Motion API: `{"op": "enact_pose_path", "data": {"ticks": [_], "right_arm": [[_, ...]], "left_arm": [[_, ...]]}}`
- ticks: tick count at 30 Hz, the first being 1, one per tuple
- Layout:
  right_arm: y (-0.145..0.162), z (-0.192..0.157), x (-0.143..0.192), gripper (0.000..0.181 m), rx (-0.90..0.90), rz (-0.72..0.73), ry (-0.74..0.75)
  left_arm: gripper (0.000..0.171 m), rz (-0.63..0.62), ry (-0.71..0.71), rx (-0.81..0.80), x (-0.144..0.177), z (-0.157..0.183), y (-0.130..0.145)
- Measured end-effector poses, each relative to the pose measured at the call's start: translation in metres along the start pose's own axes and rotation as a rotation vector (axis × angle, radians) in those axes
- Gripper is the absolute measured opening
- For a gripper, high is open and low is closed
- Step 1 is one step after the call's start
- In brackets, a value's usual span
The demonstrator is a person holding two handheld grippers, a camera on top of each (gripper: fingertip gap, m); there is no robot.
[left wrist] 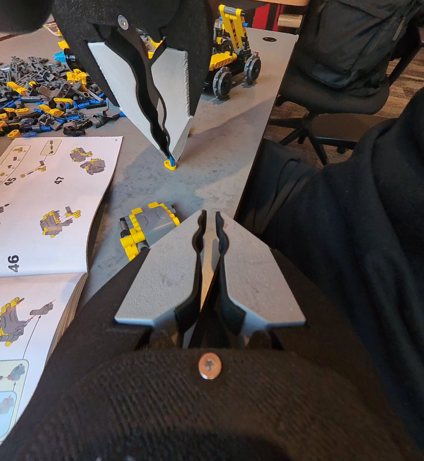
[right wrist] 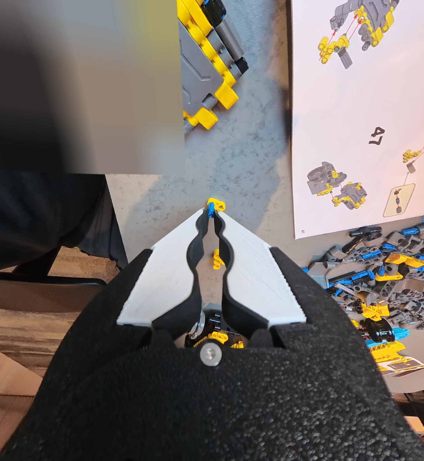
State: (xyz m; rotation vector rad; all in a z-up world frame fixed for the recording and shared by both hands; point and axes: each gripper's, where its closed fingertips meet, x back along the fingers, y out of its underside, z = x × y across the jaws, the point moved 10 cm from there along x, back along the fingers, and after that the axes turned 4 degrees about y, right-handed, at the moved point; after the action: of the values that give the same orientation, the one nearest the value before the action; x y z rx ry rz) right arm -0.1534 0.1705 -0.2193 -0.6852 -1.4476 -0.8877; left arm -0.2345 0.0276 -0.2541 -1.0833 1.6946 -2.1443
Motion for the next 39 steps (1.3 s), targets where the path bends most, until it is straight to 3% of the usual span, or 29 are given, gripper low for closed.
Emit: {"op": "enact_pose_path", "data": {"ticks": [25,39], "right_arm": [[0.001,-0.006,-0.001,0.002,0.002,0.000,0.058],[0.001,0.002,-0.011,0.002,0.005,-0.015,-0.035]], "left_arm": [[0.005,-0.006,0.002,-0.003,-0.001,0.001,0.001],[0.005,-0.013,-0.001,-0.004,-0.001,0.000,0.001]]}}
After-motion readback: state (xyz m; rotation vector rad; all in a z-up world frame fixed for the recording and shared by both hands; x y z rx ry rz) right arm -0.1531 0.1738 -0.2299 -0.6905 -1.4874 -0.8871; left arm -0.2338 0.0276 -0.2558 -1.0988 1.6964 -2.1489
